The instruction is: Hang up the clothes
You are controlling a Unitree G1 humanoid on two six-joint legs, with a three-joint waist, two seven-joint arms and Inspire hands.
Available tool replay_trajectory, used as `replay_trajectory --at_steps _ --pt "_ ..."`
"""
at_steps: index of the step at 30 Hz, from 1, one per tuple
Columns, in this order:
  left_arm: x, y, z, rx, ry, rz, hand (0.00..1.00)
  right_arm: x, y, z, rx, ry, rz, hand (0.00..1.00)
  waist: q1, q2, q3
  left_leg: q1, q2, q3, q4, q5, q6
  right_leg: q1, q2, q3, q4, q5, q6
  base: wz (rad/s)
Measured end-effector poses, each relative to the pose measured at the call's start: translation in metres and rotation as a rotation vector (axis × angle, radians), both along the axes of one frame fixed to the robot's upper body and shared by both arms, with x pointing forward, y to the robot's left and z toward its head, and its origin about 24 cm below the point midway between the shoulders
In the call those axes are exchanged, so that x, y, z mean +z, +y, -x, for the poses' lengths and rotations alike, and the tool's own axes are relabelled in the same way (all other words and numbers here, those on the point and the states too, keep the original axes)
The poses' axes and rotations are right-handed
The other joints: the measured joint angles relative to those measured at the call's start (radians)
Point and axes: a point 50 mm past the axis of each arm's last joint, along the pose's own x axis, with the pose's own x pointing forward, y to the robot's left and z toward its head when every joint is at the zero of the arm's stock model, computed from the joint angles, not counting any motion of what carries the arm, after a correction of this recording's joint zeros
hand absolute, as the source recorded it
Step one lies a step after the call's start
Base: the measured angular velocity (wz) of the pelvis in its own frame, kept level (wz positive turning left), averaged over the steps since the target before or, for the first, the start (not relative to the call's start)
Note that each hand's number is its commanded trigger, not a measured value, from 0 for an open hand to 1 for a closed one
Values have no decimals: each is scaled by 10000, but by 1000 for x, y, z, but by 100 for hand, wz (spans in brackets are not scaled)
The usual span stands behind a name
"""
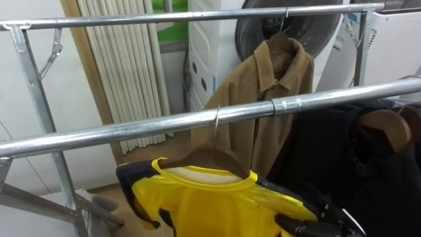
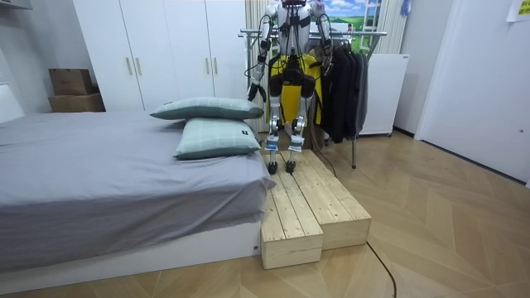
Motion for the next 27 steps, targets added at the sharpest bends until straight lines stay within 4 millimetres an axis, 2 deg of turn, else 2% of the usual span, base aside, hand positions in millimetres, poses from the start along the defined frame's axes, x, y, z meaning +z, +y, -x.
replay_trajectory --at_steps 5,15,27 --pt "0 0 1 18 38 0 0 -10 -3 16 -115 537 -26 0 -16 23 -14 1 5 -2 3 0 0 0 3 13 3 -16 -25 0" --pt "2 2 -1 249 -246 20 0 -24 -8 34 -282 1245 -113 0 -207 16 -14 34 21 21 -7 0 -1 18 33 97 20 -15 -25 -2" --pt "1 5 -3 872 -371 125 0 -57 -18 75 -671 3292 -29 0 -215 3 4 86 2 4 -62 -1 -1 31 39 180 13 -16 -26 -1"
